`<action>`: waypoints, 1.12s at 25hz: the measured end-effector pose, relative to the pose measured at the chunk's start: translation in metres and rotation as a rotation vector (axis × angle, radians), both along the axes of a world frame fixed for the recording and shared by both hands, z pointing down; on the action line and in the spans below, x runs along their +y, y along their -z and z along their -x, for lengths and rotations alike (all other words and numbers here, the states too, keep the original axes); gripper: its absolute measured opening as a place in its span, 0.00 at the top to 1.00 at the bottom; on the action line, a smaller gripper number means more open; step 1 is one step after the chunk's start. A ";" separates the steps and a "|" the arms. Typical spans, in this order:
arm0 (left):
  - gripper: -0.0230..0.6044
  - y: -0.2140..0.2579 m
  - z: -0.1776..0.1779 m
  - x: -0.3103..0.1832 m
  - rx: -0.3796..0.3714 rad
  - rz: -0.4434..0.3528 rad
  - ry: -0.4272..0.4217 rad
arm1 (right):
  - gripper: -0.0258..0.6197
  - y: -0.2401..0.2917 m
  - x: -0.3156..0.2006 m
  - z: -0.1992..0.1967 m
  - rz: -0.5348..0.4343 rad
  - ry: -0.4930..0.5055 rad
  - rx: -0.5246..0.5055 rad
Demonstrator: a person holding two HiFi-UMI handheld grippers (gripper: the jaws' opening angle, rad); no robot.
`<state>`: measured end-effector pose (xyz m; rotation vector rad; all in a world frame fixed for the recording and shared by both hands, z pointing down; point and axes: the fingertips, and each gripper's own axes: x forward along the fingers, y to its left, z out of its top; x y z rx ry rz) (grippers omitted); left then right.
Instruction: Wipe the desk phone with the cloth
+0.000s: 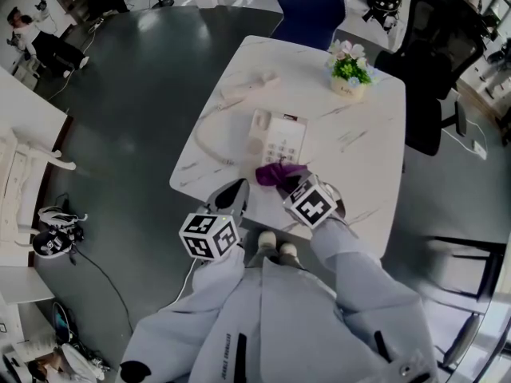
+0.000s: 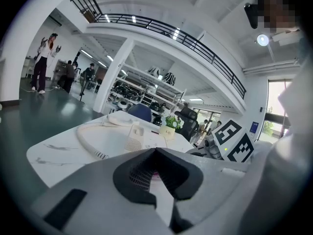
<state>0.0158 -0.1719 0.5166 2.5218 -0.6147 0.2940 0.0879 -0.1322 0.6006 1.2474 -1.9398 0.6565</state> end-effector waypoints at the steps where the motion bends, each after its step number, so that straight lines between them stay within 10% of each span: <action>1: 0.97 0.000 0.000 0.000 0.001 0.001 0.001 | 0.90 -0.001 0.002 0.001 0.008 0.005 -0.003; 17: 0.97 0.011 0.003 0.003 0.003 -0.041 0.006 | 0.90 -0.004 0.024 0.016 0.052 0.000 -0.121; 28: 0.97 0.032 0.009 -0.001 0.018 -0.102 0.034 | 0.90 0.039 0.021 -0.001 -0.202 -0.176 -0.397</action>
